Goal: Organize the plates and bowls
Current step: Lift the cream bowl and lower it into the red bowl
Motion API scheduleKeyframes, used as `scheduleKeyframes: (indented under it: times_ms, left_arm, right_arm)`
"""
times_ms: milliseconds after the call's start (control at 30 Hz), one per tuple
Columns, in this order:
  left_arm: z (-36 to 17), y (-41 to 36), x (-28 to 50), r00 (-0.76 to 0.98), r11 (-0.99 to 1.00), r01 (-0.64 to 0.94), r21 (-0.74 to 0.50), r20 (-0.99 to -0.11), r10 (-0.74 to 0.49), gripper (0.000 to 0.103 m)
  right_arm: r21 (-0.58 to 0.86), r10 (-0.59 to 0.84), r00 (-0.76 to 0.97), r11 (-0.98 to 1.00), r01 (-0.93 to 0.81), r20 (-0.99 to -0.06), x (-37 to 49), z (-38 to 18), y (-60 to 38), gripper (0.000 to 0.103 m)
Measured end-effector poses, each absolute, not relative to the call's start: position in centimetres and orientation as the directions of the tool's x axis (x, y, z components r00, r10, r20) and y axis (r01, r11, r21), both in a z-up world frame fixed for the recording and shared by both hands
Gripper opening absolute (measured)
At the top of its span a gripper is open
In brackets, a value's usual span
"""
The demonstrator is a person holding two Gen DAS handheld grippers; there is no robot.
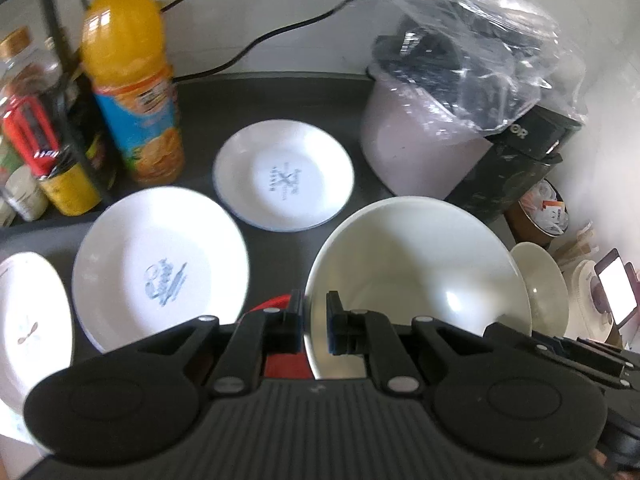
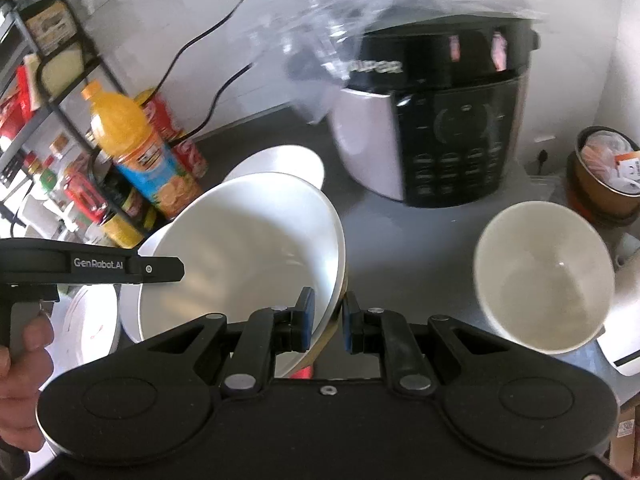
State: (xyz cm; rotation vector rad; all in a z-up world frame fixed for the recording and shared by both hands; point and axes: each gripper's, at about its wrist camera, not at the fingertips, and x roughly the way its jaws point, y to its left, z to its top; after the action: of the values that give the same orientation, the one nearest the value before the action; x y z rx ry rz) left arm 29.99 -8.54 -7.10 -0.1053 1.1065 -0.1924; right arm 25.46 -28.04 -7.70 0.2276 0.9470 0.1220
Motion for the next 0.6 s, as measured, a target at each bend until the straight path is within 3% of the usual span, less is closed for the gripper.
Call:
scheduleKeyframes:
  times_ms: [600]
  left_arm:
    - [-10.7, -4.5, 27.9, 0.347, 0.982, 0.072, -0.176, -0.918, -0.19, 0.009]
  right_arm:
    - [0.218, 0.195, 0.53, 0.976, -0.019, -0.825, 24.9, -10.0, -24.0, 0.015]
